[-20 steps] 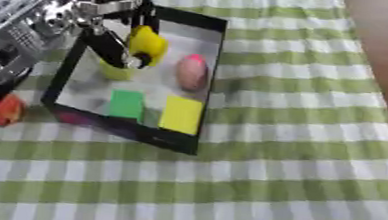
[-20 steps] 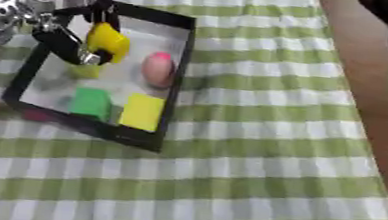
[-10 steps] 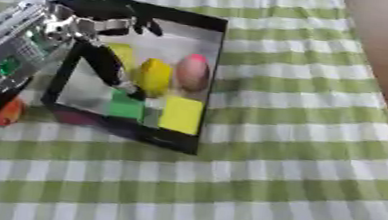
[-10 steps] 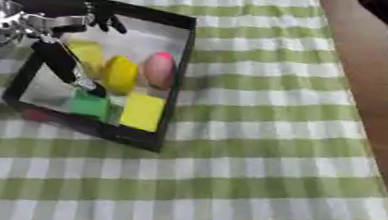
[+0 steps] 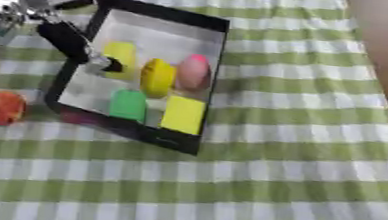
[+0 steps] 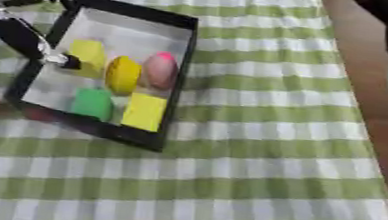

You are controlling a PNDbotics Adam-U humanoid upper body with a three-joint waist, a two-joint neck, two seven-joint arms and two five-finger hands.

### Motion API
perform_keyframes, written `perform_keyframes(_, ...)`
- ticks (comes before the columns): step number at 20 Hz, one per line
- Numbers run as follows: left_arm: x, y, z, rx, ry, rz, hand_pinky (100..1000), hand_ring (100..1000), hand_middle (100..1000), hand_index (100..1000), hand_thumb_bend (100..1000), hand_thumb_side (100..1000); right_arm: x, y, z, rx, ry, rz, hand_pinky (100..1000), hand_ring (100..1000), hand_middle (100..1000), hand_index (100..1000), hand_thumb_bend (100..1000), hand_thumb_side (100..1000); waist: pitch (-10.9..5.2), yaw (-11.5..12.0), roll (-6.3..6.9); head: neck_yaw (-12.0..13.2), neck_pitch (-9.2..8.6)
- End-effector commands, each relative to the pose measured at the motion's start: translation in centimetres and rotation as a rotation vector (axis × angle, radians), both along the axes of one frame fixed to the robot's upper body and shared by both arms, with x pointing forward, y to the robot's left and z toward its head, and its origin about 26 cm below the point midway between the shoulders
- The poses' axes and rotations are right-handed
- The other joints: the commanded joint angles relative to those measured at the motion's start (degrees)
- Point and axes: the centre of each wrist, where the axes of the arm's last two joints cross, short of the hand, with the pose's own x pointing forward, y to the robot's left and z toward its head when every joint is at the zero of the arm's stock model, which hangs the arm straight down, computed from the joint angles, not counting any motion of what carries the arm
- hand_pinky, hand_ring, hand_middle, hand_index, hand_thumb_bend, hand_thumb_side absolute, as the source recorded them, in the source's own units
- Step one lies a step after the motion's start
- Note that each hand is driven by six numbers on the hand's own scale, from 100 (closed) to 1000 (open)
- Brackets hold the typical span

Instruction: Pick up objects on the table and place them in the box.

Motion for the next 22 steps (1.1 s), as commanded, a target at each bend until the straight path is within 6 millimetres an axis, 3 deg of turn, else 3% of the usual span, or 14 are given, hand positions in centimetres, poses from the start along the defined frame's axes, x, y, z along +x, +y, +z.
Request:
perform_keyframes(1, -2.0, 3.3, 3.0, -0.068, -0.100, 0.063, 819, 782, 770, 863, 587, 408, -0.5, -0.5, 1.2, -0.036, -0.040, -0.027, 919, 799, 680, 776, 405, 289, -1.16, 0.5, 0.14, -1.2, -0.16)
perform_keyframes(7, -5.0, 7.0, 2.5, -0.060, -0.023, 0.176, 832, 804, 792, 867, 605, 428, -0.6, -0.6, 1.4, -0.041, -0.050, -0.032, 918, 799, 681, 776, 407, 287, -1.02, 0.9, -0.36, -1.7, -0.16)
perform_keyframes(13, -7.0, 9.9, 1.3, -0.012, 0.122, 0.298, 829, 803, 787, 857, 639, 454, -0.5, -0.4, 1.7, -0.036, -0.063, -0.018, 918, 799, 682, 775, 408, 284, -0.98, 0.1, -1.02, -0.3, -0.16)
perform_keyframes(22, -8.4, 12.3, -3.4, -0.048, 0.350, 0.427, 822, 799, 782, 855, 670, 444, -0.3, 0.0, 1.7, -0.030, -0.060, 0.003, 918, 799, 681, 775, 409, 285, -0.89, -1.4, -1.13, 1.3, -0.16)
